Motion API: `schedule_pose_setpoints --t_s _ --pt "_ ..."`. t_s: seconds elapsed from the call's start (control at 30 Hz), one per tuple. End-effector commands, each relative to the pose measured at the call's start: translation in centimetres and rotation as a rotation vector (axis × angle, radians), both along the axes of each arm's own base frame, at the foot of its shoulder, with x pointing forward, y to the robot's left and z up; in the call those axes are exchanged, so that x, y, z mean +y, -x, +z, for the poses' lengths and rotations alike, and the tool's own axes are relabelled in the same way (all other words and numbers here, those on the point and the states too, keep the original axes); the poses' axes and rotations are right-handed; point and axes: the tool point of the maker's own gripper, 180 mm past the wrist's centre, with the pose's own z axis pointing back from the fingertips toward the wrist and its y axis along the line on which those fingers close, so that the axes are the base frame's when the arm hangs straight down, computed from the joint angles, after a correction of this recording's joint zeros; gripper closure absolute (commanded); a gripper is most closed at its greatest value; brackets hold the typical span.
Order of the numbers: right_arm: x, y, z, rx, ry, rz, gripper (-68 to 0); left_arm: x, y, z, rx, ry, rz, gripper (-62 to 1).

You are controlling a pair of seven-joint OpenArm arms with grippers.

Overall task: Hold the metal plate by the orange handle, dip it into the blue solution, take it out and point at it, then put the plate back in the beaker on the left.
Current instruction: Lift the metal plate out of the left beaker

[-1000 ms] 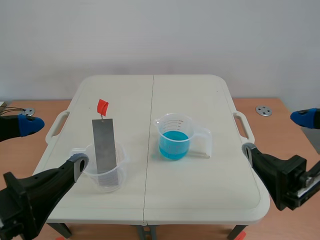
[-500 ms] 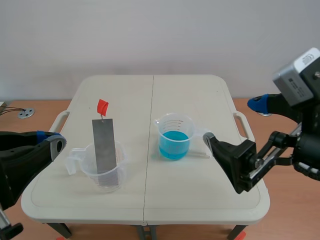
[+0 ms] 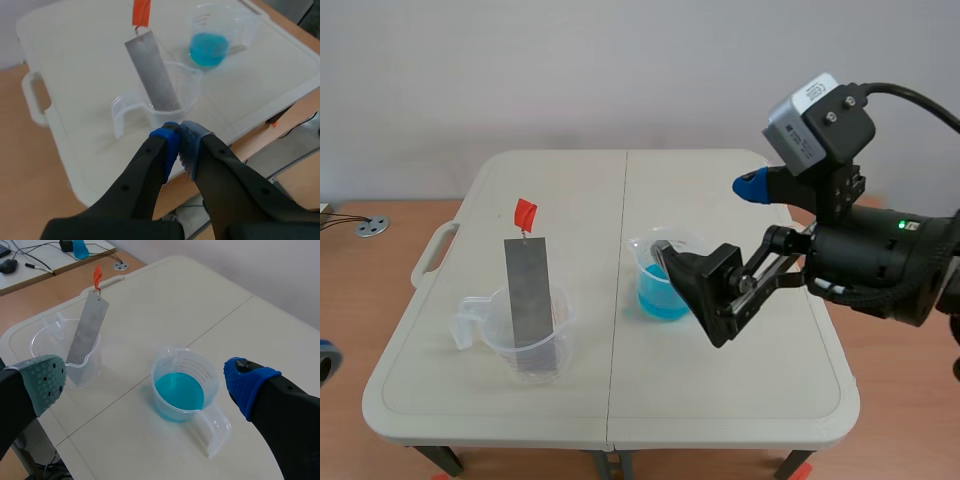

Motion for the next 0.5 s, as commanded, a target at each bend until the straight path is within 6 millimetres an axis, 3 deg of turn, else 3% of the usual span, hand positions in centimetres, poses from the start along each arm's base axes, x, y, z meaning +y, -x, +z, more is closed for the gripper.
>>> schedule_pose_setpoints --t_s 0.0,0.33,0.47 --pt "0.5 -0.8 1.0 -0.029 -0.036 -0.001 -66.3 0.0 0.7 0.1 0.012 -0.001 -0.006 -1.6" --pt "3.8 -3.0 -0.2 0.000 -0.074 0.042 -66.3 1.5 5.6 -2.4 0.184 -0.115 -0.036 -1.6" --pt "5.4 -3.6 -0.5 0.010 -0.081 0.073 -66.3 1.6 6.3 -3.0 0.198 -0.174 -0.076 -1.6"
